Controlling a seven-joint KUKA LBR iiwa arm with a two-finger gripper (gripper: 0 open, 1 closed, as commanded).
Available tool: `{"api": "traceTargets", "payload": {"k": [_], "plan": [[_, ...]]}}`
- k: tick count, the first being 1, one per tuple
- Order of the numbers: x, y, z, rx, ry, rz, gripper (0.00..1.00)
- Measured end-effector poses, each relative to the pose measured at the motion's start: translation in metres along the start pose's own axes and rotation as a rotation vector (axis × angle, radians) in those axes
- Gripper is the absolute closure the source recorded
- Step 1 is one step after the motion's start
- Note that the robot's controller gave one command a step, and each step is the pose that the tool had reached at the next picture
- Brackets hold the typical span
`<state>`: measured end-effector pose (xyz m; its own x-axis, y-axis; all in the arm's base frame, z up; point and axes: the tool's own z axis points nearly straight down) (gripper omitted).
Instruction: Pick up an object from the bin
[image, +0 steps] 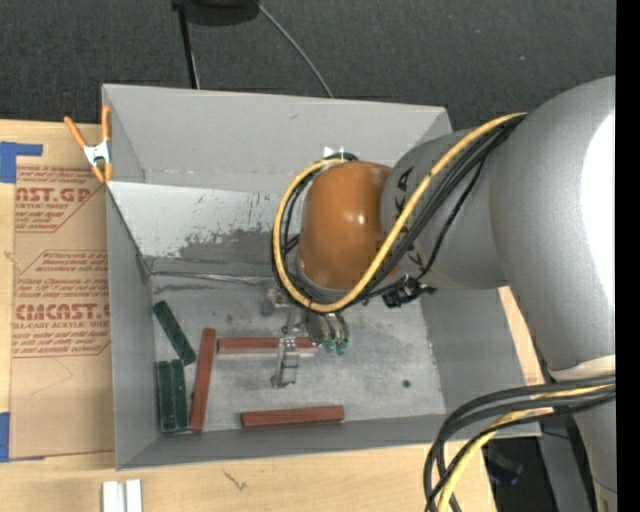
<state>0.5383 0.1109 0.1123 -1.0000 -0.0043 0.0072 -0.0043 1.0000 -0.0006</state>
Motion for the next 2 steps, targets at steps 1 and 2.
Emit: {"api": "traceTargets", "payload": {"k": [1, 2], "plan": [[0.0043, 0.0097, 0.0428, -0.002, -0.007, -0.098, 1.00], [0.0043, 0.0096, 0.0428, -0.002, -0.007, -0.098, 1.00]]}}
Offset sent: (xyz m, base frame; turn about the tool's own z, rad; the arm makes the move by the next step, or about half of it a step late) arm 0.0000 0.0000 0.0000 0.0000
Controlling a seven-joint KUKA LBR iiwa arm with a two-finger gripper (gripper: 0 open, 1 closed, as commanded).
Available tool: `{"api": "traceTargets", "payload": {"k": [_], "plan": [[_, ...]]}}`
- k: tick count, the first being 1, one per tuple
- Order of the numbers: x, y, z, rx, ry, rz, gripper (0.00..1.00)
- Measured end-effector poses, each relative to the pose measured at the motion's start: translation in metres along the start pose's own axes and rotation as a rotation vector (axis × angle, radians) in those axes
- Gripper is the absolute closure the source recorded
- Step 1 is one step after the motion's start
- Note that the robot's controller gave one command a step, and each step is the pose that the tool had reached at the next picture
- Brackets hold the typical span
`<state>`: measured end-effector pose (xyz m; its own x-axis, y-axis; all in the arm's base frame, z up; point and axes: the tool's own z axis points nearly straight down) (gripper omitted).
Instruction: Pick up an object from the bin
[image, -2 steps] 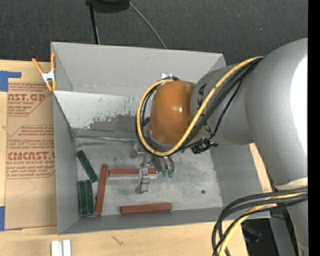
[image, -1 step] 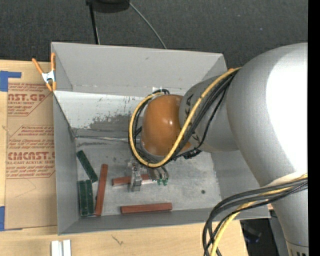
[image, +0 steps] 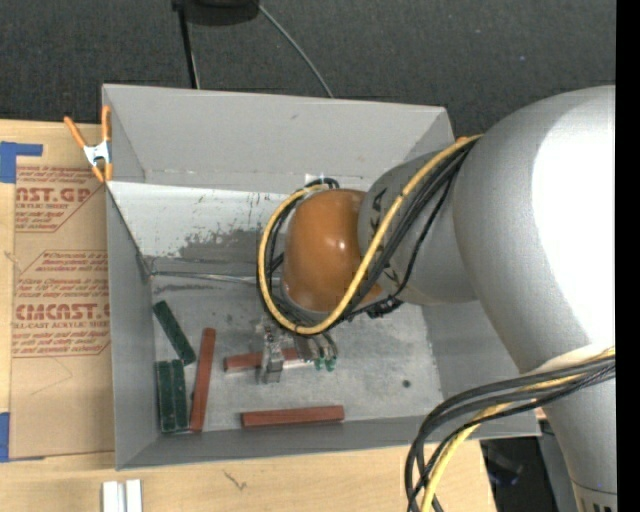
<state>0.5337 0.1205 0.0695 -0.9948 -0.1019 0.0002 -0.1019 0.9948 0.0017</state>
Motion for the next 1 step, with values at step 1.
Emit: {"api": "traceTargets", "payload": {"k": [1], "plan": [[0.0061, 0.0308, -0.1391, 0.000, -0.003, -0.008, 1.00]]}}
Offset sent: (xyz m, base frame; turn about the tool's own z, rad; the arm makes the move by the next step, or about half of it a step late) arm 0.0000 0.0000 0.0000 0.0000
